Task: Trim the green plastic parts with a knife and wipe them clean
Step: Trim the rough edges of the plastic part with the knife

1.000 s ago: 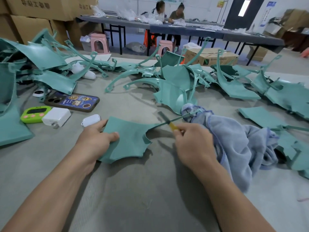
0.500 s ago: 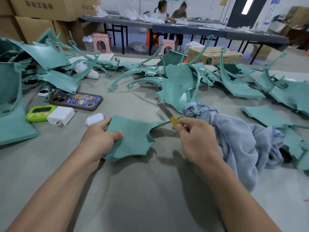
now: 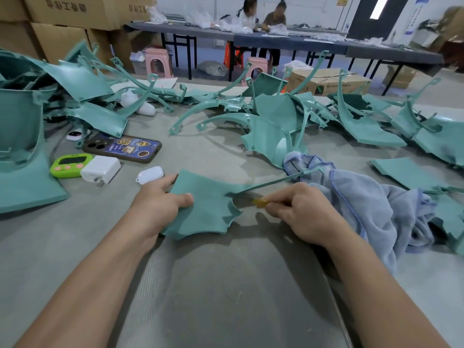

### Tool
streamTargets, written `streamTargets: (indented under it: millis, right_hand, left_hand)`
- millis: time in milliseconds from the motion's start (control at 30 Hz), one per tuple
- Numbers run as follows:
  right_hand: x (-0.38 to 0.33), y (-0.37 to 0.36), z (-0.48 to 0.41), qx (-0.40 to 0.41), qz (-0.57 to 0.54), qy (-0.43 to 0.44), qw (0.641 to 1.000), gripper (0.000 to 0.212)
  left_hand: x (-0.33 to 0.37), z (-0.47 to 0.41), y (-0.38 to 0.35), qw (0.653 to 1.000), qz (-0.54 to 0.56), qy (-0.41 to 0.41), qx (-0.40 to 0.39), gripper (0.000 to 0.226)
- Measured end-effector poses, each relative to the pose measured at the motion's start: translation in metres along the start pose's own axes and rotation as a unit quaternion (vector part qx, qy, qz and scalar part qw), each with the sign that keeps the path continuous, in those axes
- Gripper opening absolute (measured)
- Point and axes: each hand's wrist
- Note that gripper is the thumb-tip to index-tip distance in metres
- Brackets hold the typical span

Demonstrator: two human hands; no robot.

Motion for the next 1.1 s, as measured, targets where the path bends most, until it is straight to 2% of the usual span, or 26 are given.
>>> streamTargets:
  millis: [100,167,300,467,633,800,867,1000,1100]
  right_hand:
    - [0.000,-0.006,-0.001,0.029,-0.007,0.023,0.999,0.013]
    - [-0.005,-0.008,-0.001,-0.006,0.021,0.030,0.999,0.011]
    - [-0.001,0.005,0.002,-0.077,0.033,-0.003,0.996,0.022]
    - [-0.005,-0.005,0.000,0.000,-0.004,0.022,1.000,0.019]
    - [-0.004,0.003,0.000,-0.069,0.040,0.017,0.997,0.026]
    - [-0.005,-0.007,-0.002,-0.002,0.002,0.037,0.999,0.020]
    - [-0.007,-0.008,-0.004,-0.017,0.012,0.040,0.999,0.019]
    - [-0.005,0.001,-0.002,-0.065,0.031,0.032,0.997,0.033]
    - [-0.005,-0.005,-0.002,-0.025,0.003,0.041,0.999,0.024]
  left_hand:
    - [0.001,0.001,-0.001,1.000,0.001,0.000,0.001,0.033]
    - [0.002,0.002,-0.001,1.000,0.001,0.000,0.002,0.034]
    - [0.002,0.003,-0.002,1.000,0.001,-0.001,-0.004,0.033]
    - [0.003,0.002,-0.002,1.000,0.005,0.004,-0.007,0.034]
    - [0.003,0.003,-0.002,1.000,0.007,0.003,-0.014,0.035]
    - [0.004,0.003,-0.001,1.000,0.009,0.008,-0.013,0.038]
    - [0.004,0.003,-0.001,1.000,0.009,0.007,-0.012,0.037]
    - [0.004,0.004,-0.001,1.000,0.007,0.004,-0.010,0.036]
    - [0.004,0.003,-0.002,1.000,0.007,0.005,-0.008,0.037]
Point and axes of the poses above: each hand's wrist, its own z-axis away from the middle knuckle, its own y-axis out of the back of the hand, x = y × z, and after that the axes turned 2 degrees about -x, right-handed
